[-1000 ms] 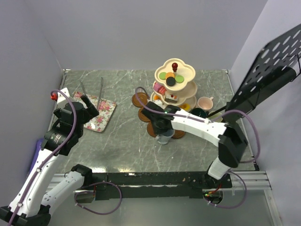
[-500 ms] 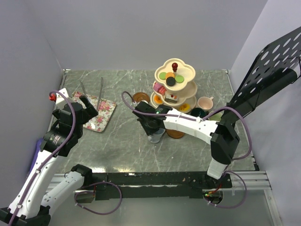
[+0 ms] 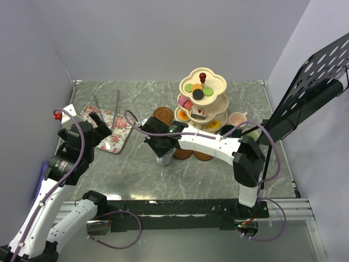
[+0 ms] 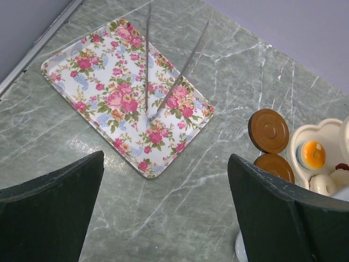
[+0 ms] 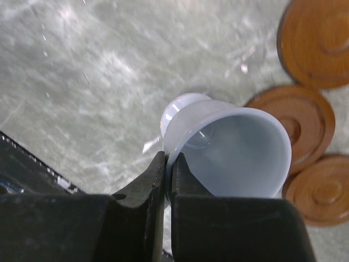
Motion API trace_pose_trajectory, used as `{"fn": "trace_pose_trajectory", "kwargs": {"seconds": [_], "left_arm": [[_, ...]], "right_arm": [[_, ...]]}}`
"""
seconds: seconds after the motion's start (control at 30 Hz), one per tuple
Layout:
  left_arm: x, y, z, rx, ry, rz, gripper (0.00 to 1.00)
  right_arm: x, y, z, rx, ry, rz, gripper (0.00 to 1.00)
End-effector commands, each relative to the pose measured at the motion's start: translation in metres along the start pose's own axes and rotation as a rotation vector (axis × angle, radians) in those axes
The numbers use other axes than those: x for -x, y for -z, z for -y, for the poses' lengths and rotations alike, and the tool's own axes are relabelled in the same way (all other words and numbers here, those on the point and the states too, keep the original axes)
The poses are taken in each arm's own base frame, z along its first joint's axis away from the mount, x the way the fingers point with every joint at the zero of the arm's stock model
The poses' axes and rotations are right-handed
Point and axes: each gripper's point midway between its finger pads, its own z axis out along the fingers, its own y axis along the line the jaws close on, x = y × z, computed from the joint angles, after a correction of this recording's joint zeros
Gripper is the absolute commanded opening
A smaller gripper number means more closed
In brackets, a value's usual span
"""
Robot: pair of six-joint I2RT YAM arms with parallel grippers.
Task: Serve the afternoon tea
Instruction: Move the cup to the center of the board.
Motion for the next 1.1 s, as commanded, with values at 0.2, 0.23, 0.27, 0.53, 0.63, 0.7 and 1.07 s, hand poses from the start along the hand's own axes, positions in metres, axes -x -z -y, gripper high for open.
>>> {"fn": "trace_pose_trajectory", "kwargs": {"seconds": [0.2,0.23,0.27,0.53,0.63,0.7,1.07], "left_arm": [[0.002,0.002,-0.006,0.013,-0.006,0.021,1.00],[0.001,0.002,-0.007,0.017,-0.009,0.019,1.00],[0.000,0.002,-0.008,0.019,-0.010,0.019,1.00],[-0.004,0.005,-0.014,0.030,-0.012,0.015,1.00],[-0.003,0.006,-0.016,0.034,-0.005,0.021,1.00],[-0.005,0.006,-0.018,0.046,0.002,0.016,1.00],[-0.027,0.001,-0.004,0.050,0.053,-0.120,1.00]], "right_arm": [[0.058,-0.022,-0.014,0.014,0.089,0.115,0.00],[0.058,-0.026,-0.011,-0.006,0.090,0.107,0.00],[0.057,-0.029,-0.009,-0.020,0.090,0.101,0.00],[0.069,-0.029,-0.016,0.006,0.111,0.122,0.38],[0.083,-0.018,-0.022,0.035,0.120,0.160,0.47],[0.094,-0.006,-0.023,0.039,0.121,0.186,0.57],[0.111,0.072,0.021,-0.068,0.055,0.354,0.80]]}}
